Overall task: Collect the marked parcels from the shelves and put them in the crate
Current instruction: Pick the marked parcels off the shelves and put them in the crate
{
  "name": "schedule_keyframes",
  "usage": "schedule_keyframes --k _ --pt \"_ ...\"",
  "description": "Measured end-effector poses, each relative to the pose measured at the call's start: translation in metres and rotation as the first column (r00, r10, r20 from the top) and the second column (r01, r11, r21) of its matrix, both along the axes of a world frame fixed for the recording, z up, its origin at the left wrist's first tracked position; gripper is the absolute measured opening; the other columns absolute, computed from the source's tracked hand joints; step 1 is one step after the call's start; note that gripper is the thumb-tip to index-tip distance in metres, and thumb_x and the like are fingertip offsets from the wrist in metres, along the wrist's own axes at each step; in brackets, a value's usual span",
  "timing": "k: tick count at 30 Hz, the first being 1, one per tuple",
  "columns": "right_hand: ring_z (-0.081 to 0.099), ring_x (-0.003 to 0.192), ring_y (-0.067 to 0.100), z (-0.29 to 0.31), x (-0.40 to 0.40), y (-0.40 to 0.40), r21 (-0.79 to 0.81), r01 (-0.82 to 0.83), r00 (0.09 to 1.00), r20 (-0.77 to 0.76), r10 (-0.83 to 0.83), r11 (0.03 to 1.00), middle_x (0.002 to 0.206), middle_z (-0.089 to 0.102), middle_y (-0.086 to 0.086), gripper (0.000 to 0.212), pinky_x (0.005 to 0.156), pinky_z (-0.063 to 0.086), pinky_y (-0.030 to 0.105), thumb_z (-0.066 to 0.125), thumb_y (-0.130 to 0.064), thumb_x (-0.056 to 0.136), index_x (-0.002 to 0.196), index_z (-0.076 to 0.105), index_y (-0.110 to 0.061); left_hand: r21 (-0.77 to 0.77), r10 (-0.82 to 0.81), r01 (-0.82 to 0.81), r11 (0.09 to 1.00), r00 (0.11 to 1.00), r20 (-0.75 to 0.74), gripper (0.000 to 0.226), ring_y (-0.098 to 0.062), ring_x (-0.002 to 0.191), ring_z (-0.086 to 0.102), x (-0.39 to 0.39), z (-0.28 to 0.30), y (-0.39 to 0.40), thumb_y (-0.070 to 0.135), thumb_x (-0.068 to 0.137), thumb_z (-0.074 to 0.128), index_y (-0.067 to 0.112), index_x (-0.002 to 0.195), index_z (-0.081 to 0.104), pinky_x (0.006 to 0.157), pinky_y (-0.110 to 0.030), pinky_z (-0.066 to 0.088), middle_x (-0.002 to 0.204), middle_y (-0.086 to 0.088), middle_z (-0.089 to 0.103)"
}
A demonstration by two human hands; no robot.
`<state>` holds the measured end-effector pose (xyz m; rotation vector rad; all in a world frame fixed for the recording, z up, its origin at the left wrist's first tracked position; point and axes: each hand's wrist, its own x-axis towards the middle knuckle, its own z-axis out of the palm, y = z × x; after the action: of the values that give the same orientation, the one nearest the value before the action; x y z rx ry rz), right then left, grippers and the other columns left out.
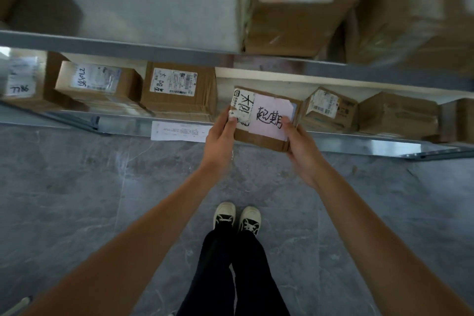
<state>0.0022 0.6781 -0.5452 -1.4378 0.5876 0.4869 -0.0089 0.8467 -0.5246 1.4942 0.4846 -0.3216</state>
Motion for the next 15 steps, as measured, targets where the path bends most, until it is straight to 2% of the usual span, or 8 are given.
schedule_keyframes --k 2,4,6,9,12,15 --pt "0.06 0.117 0.015 0.028 -0.01 -0.009 -0.055 0.053 0.999 0.004 -0.053 0.997 0.125 0.066 -0.004 0.047 0.11 0.04 0.044 0.053 -0.048 0.093 0.134 0.053 -0.025 0.01 -0.088 0.088 0.996 0.996 -0.01 0.03 0.021 0.091 0.054 -0.007 0.029 -0.006 0.023 0.102 0.042 0.034 0.126 0.054 0.076 -0.005 0.04 0.105 0.03 0.06" --pt "0.06 0.116 0.017 0.057 -0.022 -0.02 -0.092 0.103 0.995 0.008 -0.103 0.99 0.125 0.066 -0.002 0.054 0.109 0.041 0.044 0.056 -0.053 0.088 0.134 0.055 -0.023 0.001 -0.152 0.152 0.988 0.988 -0.002 0.026 0.021 0.086 0.055 -0.013 0.061 -0.015 0.021 0.101 0.042 0.037 0.118 0.055 0.073 -0.005 0.041 0.099 0.029 0.061" --pt "0.06 0.116 0.02 0.086 -0.035 -0.031 -0.077 0.157 0.987 -0.012 -0.158 0.985 0.126 0.065 0.002 0.052 0.108 0.042 0.045 0.056 -0.048 0.091 0.134 0.055 -0.018 -0.012 -0.202 0.202 0.979 0.979 -0.004 0.026 0.012 0.088 0.059 -0.019 0.088 -0.026 0.02 0.101 0.043 0.029 0.121 0.057 0.069 -0.004 0.044 0.103 0.019 0.064" --pt "0.062 0.113 0.024 0.121 -0.056 -0.048 -0.067 0.272 0.962 0.01 -0.272 0.96 0.125 0.065 0.008 0.044 0.104 0.046 0.046 0.056 -0.037 0.095 0.131 0.056 -0.012 0.001 -0.271 0.271 0.963 0.962 0.01 0.03 -0.004 0.097 0.061 -0.026 0.125 -0.046 0.02 0.1 0.044 0.019 0.128 0.057 0.075 -0.008 0.046 0.113 0.005 0.064" --pt "0.063 0.108 0.024 0.143 -0.075 -0.066 -0.198 0.389 0.921 0.057 -0.386 0.9 0.118 0.067 0.005 0.05 0.098 0.05 0.05 0.063 -0.05 0.085 0.123 0.057 -0.017 0.015 -0.321 0.321 0.947 0.946 0.033 0.026 0.0 0.09 0.06 -0.037 0.148 -0.073 0.016 0.1 0.044 0.02 0.122 0.058 0.07 -0.004 0.046 0.104 0.009 0.064" --pt "0.063 0.108 0.026 0.166 -0.093 -0.088 -0.235 0.512 0.859 0.135 -0.493 0.827 0.119 0.065 0.01 0.044 0.094 0.052 0.045 0.062 -0.039 0.091 0.123 0.053 -0.01 0.016 -0.364 0.364 0.931 0.928 0.08 0.03 0.002 0.089 0.057 -0.045 0.167 -0.106 0.014 0.101 0.042 0.014 0.128 0.056 0.067 0.0 0.044 0.109 0.005 0.062"
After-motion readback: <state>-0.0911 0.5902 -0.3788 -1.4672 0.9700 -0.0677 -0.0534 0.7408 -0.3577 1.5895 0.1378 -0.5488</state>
